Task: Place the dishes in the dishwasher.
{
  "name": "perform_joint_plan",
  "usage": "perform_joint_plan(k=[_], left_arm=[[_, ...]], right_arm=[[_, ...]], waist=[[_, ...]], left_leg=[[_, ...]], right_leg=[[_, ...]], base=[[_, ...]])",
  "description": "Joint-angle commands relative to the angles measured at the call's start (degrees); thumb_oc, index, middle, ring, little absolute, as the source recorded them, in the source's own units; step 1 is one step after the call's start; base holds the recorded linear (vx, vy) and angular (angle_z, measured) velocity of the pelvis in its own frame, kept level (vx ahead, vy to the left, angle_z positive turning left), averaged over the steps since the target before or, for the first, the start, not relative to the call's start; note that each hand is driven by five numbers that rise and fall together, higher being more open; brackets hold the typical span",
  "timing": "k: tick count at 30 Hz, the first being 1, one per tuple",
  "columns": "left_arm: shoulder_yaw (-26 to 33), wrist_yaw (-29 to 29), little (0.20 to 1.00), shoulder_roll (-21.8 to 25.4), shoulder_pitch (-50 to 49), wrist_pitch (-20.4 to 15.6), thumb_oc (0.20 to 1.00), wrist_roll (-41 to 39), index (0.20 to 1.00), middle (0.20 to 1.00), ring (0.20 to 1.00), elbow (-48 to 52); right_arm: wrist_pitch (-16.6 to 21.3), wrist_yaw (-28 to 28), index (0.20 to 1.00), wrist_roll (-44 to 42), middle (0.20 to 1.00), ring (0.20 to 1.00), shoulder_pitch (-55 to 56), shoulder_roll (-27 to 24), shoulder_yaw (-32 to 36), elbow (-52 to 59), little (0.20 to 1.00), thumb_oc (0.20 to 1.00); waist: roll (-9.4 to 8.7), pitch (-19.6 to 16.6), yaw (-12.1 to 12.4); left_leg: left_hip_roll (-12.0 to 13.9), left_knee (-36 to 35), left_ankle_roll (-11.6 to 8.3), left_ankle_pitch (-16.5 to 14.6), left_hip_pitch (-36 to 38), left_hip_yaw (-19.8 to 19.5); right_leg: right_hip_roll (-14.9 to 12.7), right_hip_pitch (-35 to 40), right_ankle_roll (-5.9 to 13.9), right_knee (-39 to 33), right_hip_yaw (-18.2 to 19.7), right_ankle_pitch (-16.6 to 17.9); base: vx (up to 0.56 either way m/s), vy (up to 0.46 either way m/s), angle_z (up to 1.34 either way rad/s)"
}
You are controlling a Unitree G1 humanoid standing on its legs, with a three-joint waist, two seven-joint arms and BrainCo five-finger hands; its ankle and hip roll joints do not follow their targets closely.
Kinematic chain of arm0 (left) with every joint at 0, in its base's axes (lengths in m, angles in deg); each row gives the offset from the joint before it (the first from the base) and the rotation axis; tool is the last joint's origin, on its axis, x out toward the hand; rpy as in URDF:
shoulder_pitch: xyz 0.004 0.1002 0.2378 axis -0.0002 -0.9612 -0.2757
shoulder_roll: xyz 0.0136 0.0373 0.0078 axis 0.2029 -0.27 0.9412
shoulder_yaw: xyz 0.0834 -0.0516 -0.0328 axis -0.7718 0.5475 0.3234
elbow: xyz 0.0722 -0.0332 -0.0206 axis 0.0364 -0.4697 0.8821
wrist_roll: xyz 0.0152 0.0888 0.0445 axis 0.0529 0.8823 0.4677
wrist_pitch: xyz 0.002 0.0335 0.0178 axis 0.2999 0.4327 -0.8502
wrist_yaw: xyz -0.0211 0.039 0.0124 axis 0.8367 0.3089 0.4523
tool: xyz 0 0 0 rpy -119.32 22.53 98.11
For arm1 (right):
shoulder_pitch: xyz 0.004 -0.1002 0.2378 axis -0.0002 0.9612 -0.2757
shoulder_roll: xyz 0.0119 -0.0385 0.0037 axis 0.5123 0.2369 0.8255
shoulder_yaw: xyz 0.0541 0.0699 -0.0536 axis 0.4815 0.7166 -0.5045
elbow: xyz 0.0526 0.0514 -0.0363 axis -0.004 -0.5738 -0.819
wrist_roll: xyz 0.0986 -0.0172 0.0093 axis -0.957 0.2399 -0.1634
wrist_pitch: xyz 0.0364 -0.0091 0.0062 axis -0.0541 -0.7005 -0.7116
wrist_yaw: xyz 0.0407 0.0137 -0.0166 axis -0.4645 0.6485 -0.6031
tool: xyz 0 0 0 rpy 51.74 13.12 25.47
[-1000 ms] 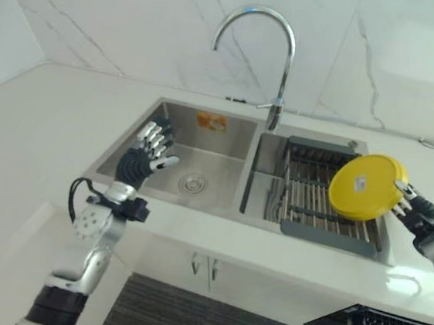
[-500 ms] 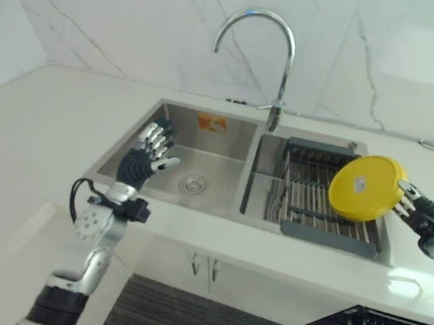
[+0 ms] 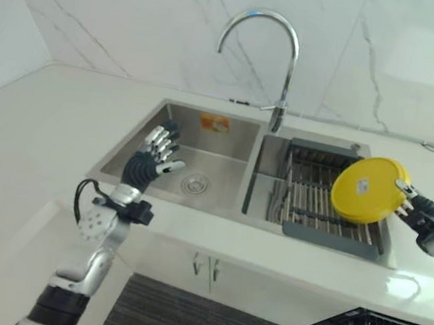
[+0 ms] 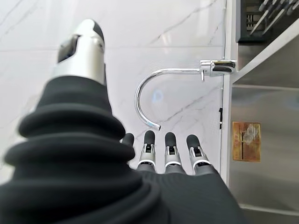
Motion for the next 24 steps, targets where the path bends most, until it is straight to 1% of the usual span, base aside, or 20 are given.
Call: perform_joint_plan(k=[1,7,24], left_arm=[[-1.17,-0.39,1.0,3.08,5.43,-2.36,1.0,-2.44,1.0,1.0,1.0,0.47],[-1.39,-0.26,1.0,3.17,5.49,-2.1,1.0,-2.48,1.0,1.0,1.0,0.47],[-1.85,-0.89,1.0,3.71,6.12,-1.36,1.0,-2.65,1.0,1.0,1.0,0.74]], right_arm=[[1.48,-1.16,1.0,0.61,1.0,1.0,-8.0,-4.64,-2.42,-2.67,1.0,1.0],[0.52,-0.93,1.0,0.76,1.0,1.0,-9.1,-4.86,-3.15,-3.11,1.0,1.0],[0.55,-1.21,1.0,1.84,1.0,1.0,-10.7,-4.68,-4.72,-5.31,1.0,1.0]], waist=[[-2.13,-0.86,1.99],[-2.2,-0.83,2.23],[-2.03,-0.65,2.66]], left_leg=[[1.23,0.02,-1.44,-3.92,0.77,-1.25],[1.14,0.02,-1.44,-3.93,0.73,-1.47],[0.92,0.02,-1.32,-4.02,0.8,-1.63]], right_leg=[[-1.29,3.96,1.96,0.35,-3.31,-5.53],[-1.27,4.06,1.95,0.35,-3.33,-5.61],[-1.51,4.26,2.09,0.35,-3.73,-5.64]], base=[[0.0,0.0,0.0],[0.0,0.0,0.0],[0.0,0.001,0.03]])
